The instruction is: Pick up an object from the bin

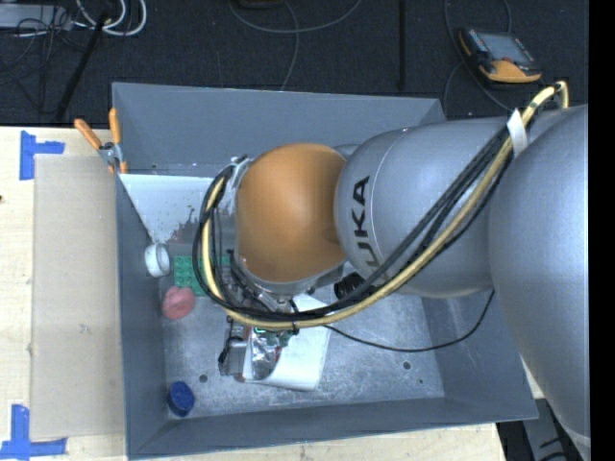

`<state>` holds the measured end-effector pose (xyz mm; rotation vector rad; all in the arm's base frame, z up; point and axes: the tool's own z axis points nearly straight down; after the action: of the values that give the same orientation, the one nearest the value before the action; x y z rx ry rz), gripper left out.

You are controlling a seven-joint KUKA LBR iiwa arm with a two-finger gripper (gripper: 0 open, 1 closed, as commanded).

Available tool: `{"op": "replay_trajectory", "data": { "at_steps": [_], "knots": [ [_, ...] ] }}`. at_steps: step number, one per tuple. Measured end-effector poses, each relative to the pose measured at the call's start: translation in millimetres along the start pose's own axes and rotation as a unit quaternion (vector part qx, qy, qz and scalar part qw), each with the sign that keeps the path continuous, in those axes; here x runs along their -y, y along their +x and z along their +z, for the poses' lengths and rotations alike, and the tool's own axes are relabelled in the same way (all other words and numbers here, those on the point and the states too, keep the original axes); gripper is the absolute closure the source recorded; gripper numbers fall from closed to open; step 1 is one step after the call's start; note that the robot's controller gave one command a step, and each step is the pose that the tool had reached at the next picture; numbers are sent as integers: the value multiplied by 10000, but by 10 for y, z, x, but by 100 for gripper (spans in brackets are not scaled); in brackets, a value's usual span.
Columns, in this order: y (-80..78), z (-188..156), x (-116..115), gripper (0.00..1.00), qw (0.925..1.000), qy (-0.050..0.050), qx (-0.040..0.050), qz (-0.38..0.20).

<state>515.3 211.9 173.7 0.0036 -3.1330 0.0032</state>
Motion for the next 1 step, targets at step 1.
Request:
{"op": "replay_trajectory", "data": {
  "at_steps": [1],
  "knots": [
    [-727,1043,597,0,9811,-3,39,-1937]
  ]
}}
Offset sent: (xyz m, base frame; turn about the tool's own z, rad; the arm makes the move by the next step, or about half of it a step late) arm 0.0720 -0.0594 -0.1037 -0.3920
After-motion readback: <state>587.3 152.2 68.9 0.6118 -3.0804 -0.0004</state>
